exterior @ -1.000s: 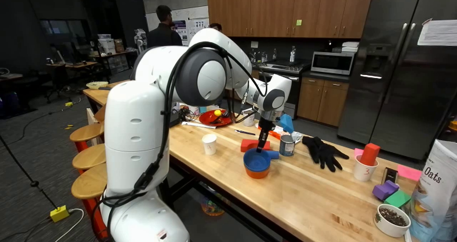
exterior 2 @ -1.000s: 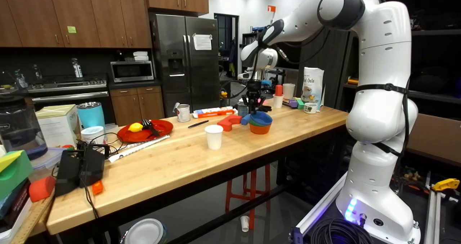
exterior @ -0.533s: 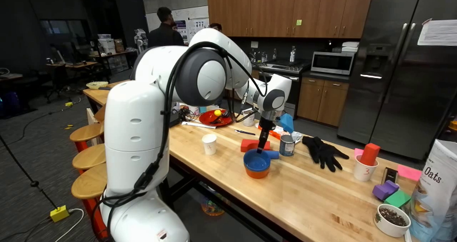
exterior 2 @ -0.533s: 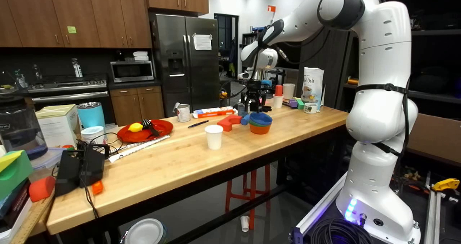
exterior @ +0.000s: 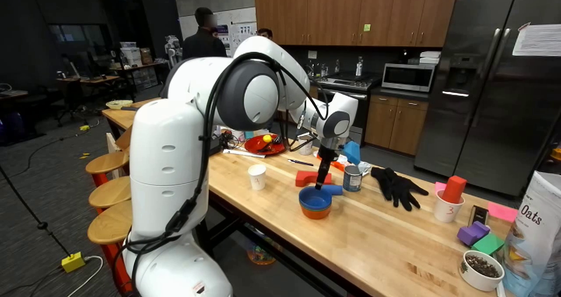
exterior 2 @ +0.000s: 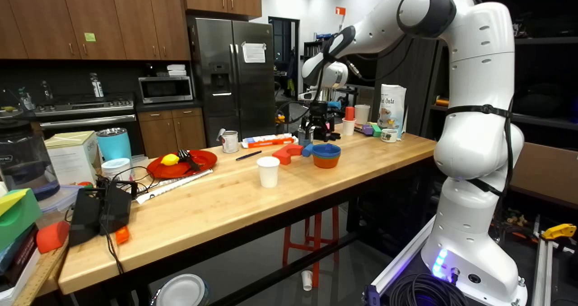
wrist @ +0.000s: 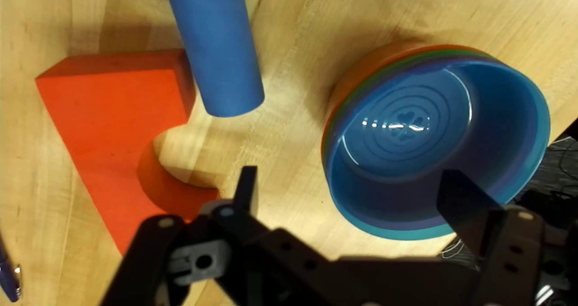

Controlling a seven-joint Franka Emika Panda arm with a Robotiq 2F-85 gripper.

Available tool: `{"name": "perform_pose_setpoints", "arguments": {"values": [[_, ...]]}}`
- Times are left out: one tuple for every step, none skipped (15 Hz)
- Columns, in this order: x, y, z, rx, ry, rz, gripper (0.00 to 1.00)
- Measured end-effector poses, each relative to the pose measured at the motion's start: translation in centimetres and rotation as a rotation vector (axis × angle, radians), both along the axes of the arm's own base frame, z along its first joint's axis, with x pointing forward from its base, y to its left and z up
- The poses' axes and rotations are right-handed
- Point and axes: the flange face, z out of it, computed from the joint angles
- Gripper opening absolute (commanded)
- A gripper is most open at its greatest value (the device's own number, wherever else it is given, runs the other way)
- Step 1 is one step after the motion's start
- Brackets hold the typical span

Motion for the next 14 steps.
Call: {"name": "perform_pose_setpoints", "arguments": {"values": [[0.0, 0.0, -0.2, 0.000, 0.003, -0.001, 1.00], [0.0, 0.0, -0.3, 0.001, 0.005, -0.002, 1.00], [0.0, 0.0, -0.4, 0.001, 0.007, -0.003, 1.00], [0.0, 0.0, -0.6, 0.001, 0.010, -0.004, 1.00], [0.0, 0.0, -0.7, 0.002, 0.013, -0.005, 1.00], [0.0, 0.0, -0.9, 0.002, 0.016, -0.005, 1.00], [0.0, 0.0, -1.1, 0.002, 0.019, -0.006, 1.00], [0.1, 0.0, -1.4, 0.003, 0.023, -0.007, 1.00], [0.1, 0.0, -1.7, 0.004, 0.028, -0.007, 1.00], [0.1, 0.0, -2.0, 0.005, 0.033, -0.007, 1.00], [0.2, 0.0, -2.4, 0.006, 0.039, -0.007, 1.00], [0.2, 0.0, -2.7, 0.007, 0.045, -0.007, 1.00], [0.2, -0.1, -3.1, 0.008, 0.051, -0.007, 1.00], [0.3, -0.1, -3.5, 0.009, 0.057, -0.007, 1.00]]}}
